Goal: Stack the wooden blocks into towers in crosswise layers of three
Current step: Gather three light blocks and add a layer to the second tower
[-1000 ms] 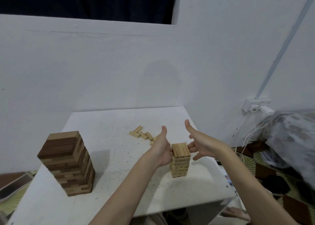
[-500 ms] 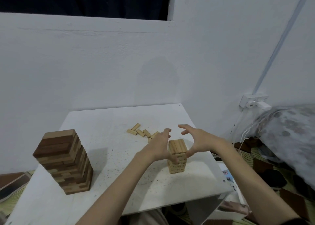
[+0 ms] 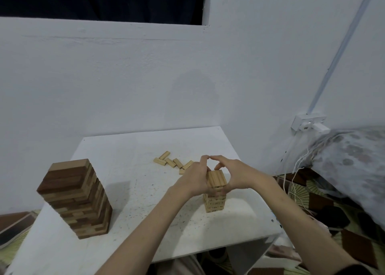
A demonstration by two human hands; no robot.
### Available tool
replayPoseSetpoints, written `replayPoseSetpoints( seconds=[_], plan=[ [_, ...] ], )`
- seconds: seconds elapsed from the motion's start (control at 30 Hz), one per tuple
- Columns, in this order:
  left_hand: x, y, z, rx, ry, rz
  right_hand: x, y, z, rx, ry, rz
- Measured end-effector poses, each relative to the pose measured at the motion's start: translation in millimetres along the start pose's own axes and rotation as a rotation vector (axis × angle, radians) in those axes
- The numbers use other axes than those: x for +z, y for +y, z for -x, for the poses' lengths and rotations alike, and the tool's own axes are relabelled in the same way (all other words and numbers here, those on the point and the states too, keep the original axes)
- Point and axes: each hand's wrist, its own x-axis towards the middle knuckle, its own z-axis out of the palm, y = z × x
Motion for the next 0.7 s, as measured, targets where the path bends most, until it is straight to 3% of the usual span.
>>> replayPoseSetpoints(
  seconds=[0.7],
  plan=[
    [2.0, -1.1, -2.3, 0.021, 0.025, 0.052, 2.8, 0.0, 0.3, 0.001, 0.023, -0.050]
  ],
)
